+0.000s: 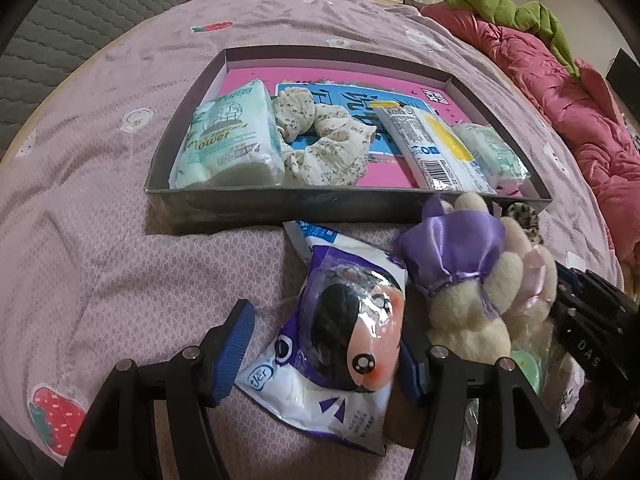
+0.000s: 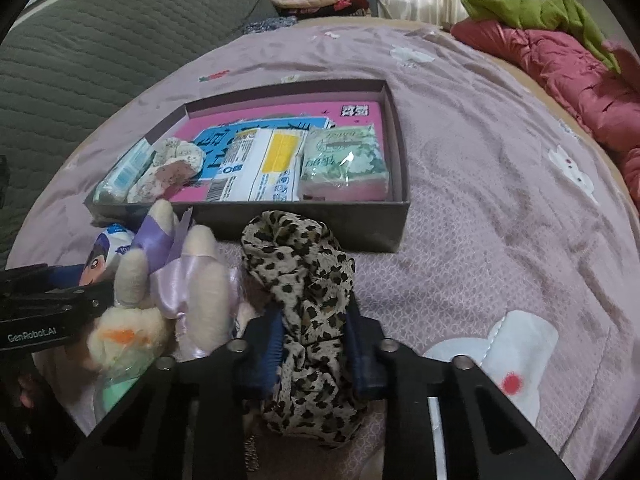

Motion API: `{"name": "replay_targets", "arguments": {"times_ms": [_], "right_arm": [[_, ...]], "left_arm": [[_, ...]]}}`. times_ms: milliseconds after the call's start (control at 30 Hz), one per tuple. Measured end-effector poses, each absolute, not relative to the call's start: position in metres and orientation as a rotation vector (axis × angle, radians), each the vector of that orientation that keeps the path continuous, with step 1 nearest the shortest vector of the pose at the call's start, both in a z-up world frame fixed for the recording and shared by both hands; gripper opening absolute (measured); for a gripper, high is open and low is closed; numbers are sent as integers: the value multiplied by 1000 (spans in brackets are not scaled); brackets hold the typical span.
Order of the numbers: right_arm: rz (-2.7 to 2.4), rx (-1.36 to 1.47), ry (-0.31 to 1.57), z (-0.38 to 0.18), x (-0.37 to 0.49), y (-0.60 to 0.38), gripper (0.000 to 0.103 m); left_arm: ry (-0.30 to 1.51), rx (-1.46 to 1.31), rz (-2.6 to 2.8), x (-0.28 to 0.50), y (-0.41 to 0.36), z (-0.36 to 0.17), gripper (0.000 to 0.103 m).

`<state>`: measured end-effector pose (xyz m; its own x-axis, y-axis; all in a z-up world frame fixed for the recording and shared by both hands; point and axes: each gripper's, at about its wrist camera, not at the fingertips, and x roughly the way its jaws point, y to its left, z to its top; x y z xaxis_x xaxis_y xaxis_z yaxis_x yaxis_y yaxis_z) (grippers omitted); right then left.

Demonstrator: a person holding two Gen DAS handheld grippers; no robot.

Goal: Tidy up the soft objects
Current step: 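Grasp the cartoon-face packet with the left gripper while the right grasps the leopard-print scrunchie, then lift and carry the packet and leopard scrunchie over the pink tray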

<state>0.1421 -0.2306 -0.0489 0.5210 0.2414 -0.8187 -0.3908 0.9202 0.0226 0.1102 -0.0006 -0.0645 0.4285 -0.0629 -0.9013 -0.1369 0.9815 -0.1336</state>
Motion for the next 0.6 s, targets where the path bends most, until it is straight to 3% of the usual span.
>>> {"name": "replay_targets", "arguments": {"times_ms": [133, 267, 367, 600], "right_arm": [[351, -158, 912, -43, 141, -238, 17], [330, -163, 890, -39, 140, -242, 16], [320, -173, 879, -37, 139, -243, 15], [317, -165, 834, -26, 132, -246, 15]], "left_arm": [[1124, -185, 46, 112, -3, -65, 62], [1111, -199, 27, 114, -1, -63, 47], [1104, -210, 16, 113, 0, -61, 43], [1084, -223, 4, 107, 5, -52, 41]]}}
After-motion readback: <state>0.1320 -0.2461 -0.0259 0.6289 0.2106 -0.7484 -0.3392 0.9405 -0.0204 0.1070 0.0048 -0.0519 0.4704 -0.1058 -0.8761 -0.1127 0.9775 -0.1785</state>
